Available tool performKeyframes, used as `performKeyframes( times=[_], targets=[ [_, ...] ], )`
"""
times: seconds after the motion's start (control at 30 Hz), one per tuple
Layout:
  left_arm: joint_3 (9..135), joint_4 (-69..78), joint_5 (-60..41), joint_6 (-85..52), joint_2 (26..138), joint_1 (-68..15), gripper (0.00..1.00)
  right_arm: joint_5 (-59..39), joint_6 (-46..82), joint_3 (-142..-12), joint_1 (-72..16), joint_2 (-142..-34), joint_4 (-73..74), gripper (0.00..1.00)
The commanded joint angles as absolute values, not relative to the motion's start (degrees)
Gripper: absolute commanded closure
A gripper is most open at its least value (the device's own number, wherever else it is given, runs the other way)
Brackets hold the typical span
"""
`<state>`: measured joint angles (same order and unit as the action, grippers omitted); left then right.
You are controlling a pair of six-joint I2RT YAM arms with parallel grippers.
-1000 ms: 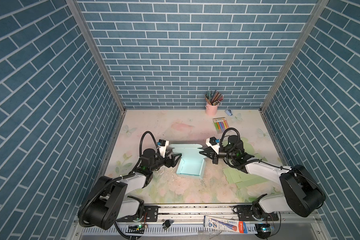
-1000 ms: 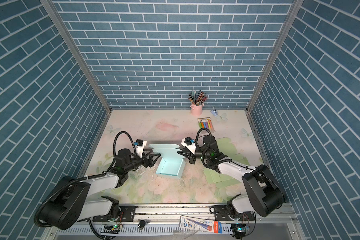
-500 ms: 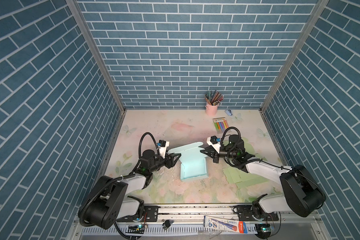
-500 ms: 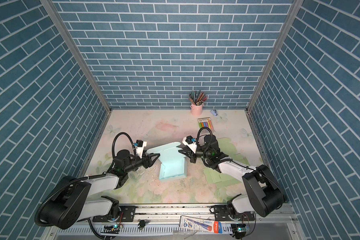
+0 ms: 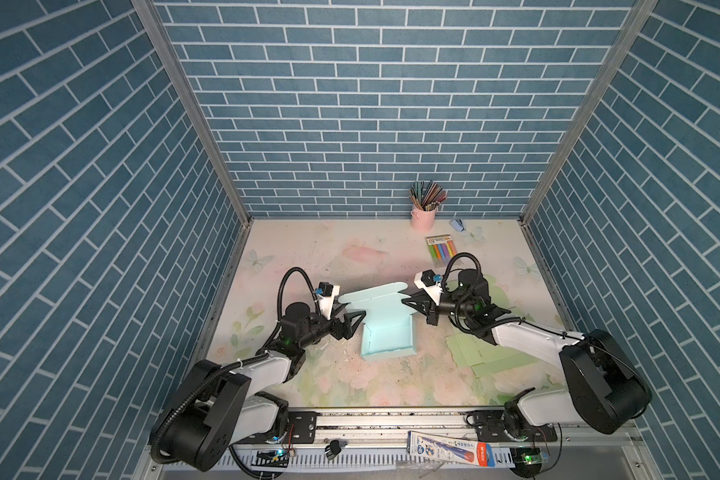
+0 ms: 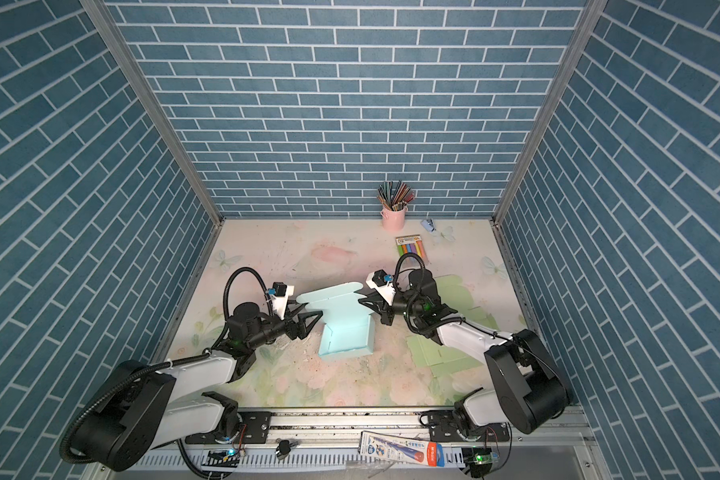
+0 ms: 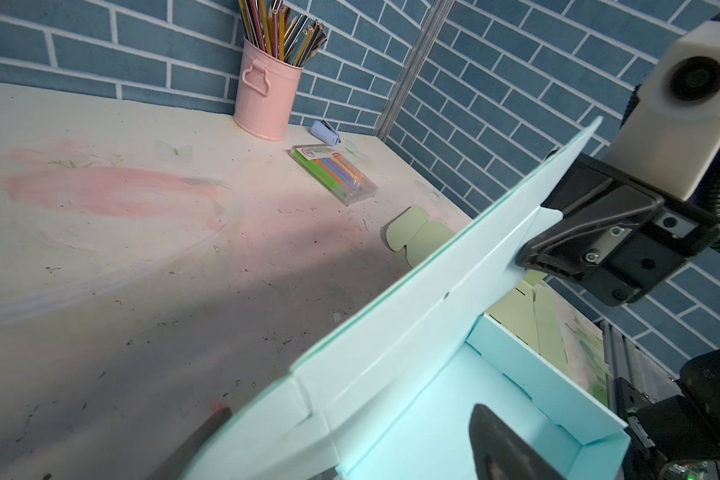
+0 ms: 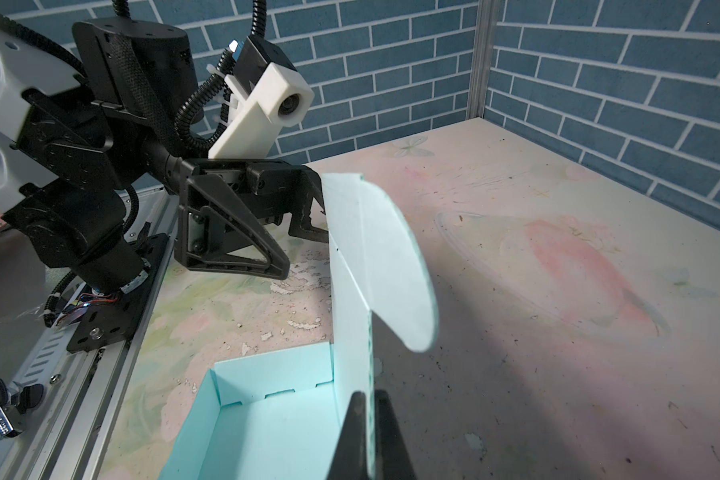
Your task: Fold the paper box
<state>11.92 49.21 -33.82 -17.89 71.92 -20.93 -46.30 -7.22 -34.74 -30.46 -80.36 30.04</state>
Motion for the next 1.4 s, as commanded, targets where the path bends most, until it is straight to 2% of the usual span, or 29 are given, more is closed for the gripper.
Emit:
performKeyframes(
  times=[0.0,0.23,0.3,0.37,0.47,0.73,1.1,1.37],
  targets=[
    [13.0,50.8,-35.8,-17.1,73.8,-21.4,0.15,-46.3,-5.7,-35.3,-30.1,-79.7,30.2,0.98],
    [12.5,51.0,-35.6,-17.0,73.2,-22.8,0.37,-45.6,-5.2,-35.4,-29.9,-80.1,30.3,0.99],
    [12.3,50.4,-35.4,-16.9,72.6,-23.0,0.46,-45.2,-5.2,-35.5,-29.8,-80.2,30.3,0.99],
    [12.2,49.0,-34.9,-16.5,71.5,-23.2,0.61,-44.4,-5.2,-35.4,-29.8,-80.2,30.2,0.99],
    [11.4,46.4,-33.3,-16.1,69.1,-23.4,0.71,-42.9,-5.2,-35.2,-29.7,-79.7,30.4,0.99],
    [10.3,40.4,-30.2,-15.3,63.4,-24.5,0.81,-41.9,-4.5,-34.5,-29.6,-78.9,31.6,0.99],
    [11.7,39.1,-27.2,-14.8,66.7,-27.7,0.80,-39.3,-4.0,-33.8,-29.6,-77.7,32.3,0.99],
    [12.7,36.7,-25.6,-14.5,62.6,-28.4,0.94,-37.9,-4.5,-34.1,-29.6,-78.1,31.5,0.98]
  ],
)
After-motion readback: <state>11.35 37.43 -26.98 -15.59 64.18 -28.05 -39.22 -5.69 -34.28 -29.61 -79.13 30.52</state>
